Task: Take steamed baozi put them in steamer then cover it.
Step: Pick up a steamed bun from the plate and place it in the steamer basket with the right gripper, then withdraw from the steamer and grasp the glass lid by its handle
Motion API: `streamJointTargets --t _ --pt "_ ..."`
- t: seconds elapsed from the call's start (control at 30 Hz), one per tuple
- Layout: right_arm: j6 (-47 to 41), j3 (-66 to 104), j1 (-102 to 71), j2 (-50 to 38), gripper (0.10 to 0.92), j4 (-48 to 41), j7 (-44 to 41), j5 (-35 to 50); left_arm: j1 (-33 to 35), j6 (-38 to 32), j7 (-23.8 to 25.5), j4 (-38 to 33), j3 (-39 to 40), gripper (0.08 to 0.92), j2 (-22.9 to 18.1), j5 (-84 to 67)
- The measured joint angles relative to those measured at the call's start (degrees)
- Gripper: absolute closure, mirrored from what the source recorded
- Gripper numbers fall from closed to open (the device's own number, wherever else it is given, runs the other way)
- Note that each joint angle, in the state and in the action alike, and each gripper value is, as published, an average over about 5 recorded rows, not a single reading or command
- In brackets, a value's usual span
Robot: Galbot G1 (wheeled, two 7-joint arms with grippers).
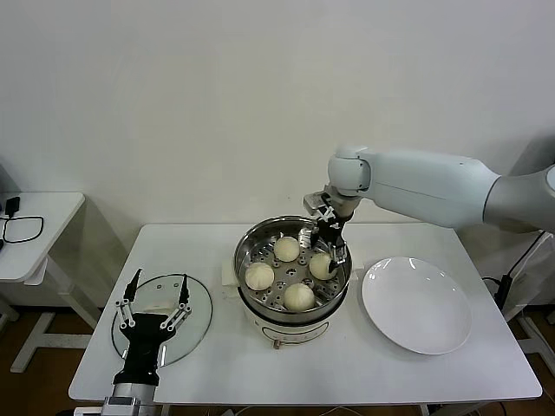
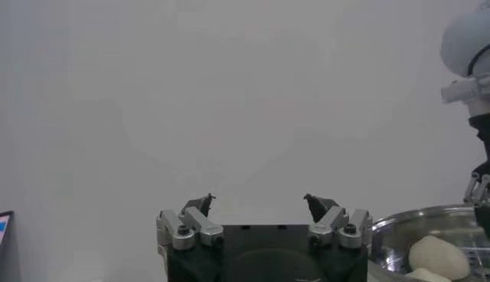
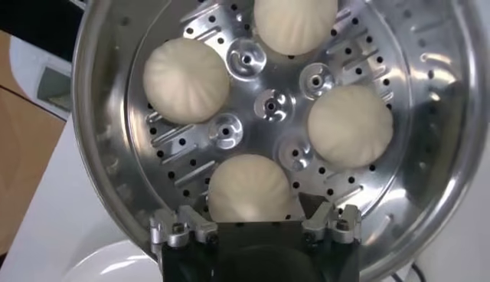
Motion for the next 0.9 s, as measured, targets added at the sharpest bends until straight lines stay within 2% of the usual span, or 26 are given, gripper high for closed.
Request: streamJointTargets --t 0.13,0.23,0.63,0.9 --pt "1.9 1.9 -0.2 -2.9 0.203 2.6 5.2 1.8 -0.6 0.7 -0.7 0.5 -0.4 0.177 0.3 1.4" --pt "4.3 3.6 -1.0 -5.8 0.203 5.2 12.3 4.1 -1.1 1.3 -1.2 1.0 -0.9 0.177 0.5 3.0" --pt "17.9 21.6 -17.1 -18.4 0.203 14.9 54.3 9.7 -2.1 2.4 -1.8 2.8 -2.3 0.177 1.0 9.5" --pt "24.3 45.0 -39.5 -21.1 0.203 17.1 73.3 7.3 -2.4 1.9 -2.2 4.9 -3.4 0.177 1.5 13.9"
